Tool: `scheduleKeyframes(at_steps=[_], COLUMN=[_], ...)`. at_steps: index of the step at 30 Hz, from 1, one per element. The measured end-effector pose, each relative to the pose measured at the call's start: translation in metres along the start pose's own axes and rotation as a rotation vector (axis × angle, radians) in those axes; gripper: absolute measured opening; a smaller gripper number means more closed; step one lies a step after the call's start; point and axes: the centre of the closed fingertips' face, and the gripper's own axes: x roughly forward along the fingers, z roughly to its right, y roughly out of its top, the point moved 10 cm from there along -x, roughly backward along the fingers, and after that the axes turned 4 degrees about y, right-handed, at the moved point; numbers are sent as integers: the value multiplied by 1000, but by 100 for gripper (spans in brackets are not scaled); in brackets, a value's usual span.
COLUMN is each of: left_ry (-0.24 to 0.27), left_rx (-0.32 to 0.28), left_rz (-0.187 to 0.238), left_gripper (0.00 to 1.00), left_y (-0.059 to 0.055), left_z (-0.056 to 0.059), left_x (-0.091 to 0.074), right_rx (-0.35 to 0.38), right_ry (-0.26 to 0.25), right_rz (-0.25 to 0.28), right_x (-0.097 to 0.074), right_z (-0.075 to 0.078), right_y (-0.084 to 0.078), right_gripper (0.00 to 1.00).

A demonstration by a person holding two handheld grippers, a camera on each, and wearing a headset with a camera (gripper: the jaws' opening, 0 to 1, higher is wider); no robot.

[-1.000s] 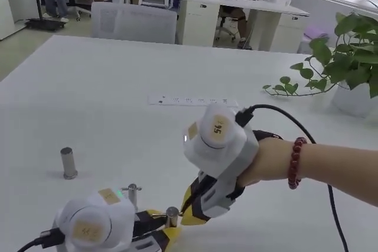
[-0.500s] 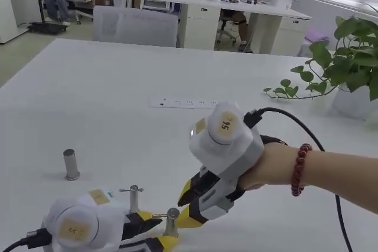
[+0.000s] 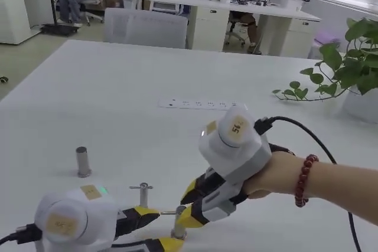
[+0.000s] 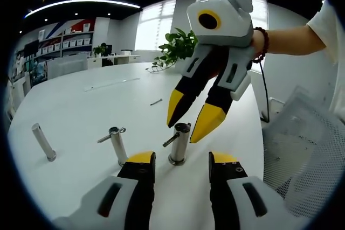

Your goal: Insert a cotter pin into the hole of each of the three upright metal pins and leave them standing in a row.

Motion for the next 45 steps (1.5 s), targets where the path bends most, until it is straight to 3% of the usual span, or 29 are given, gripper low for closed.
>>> scheduleKeyframes(at_steps=[20,30,38,45], left_ry=[7,17,18,23], left_rx=[-45,-36,-19,-6], left_rz=[35,47,62,59], left_gripper=[57,67,69,73], left_y=[3,7,8,10], left_z=[7,12,12,12], left_x=[-32,-43,-48,-53], right_rx=[-7,-54,-53,-99], right_ry=[7,-2,-5,-3], right_rz=[19,12,5,-16], right_x=[9,8,8,6], right_z=[2,1,1,4], right_y=[-3,-3,-2,-2], right_gripper=[16,15,14,13])
